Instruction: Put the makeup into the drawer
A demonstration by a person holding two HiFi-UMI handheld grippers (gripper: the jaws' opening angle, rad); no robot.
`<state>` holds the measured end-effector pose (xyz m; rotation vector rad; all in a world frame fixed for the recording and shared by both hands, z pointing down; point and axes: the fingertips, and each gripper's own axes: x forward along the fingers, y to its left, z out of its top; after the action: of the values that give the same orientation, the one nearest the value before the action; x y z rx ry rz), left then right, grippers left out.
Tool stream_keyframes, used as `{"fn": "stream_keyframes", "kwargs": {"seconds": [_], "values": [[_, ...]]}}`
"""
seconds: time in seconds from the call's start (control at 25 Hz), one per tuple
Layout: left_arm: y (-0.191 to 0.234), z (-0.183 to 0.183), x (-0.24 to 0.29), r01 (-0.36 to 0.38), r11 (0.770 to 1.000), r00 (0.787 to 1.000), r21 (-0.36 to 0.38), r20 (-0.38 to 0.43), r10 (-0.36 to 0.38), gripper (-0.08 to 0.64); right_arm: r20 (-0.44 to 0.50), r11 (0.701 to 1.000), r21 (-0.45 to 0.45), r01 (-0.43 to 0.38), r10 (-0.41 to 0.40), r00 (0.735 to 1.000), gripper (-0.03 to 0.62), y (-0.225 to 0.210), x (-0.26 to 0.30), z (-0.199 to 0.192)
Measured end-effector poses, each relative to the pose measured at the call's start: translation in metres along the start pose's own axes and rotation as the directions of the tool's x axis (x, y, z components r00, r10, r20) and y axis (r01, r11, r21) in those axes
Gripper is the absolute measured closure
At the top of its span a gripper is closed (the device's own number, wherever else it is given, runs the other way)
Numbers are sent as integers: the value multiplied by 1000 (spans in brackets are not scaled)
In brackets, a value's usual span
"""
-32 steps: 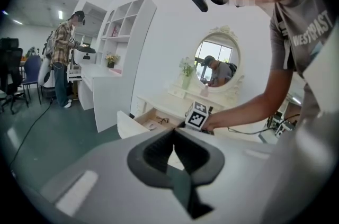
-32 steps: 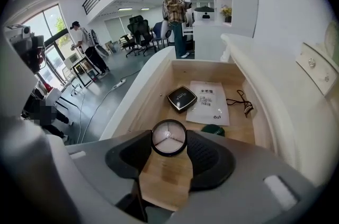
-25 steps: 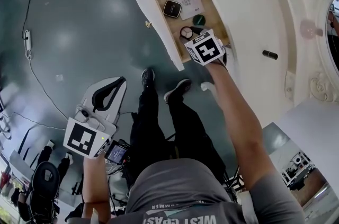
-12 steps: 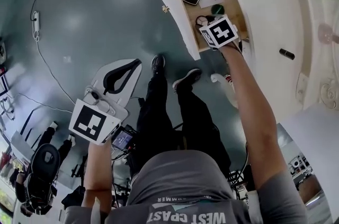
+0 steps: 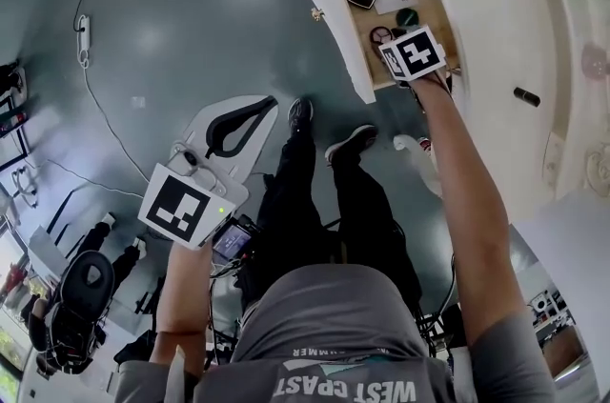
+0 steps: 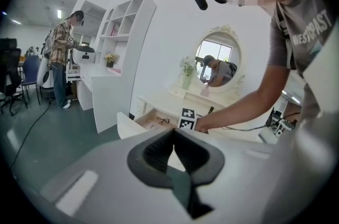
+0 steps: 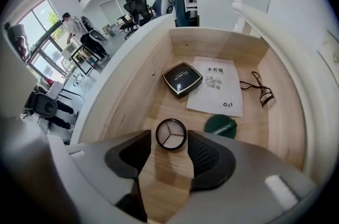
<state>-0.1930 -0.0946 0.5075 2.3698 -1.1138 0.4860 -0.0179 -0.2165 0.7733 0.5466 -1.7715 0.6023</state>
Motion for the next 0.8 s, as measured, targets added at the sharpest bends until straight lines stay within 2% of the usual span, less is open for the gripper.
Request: {"fn": "stream_keyframes", "kwargs": {"seconds": [0.24,0.44,0.56,0.68,0.8], "values": [[-10,27,-10,0,999,1000,48,28,-2,557,118,998,59,30,-37,992,373,2,-53,9],[-22,57,-24,5,996,998,95,63,-11,557,281,994,99,42,-68,957,419,13,-130,24],[-32,76,-32,12,993,996,119,82,-22,557,391,993,106,46,-84,917,481,25,-185,31],[-44,97,-41,20,989,994,147,102,-35,557,502,992,109,56,-103,859,587,38,-246,34],[-55,116,-49,30,982,991,185,126,-54,557,594,992,103,72,-120,795,591,52,-303,33]]}}
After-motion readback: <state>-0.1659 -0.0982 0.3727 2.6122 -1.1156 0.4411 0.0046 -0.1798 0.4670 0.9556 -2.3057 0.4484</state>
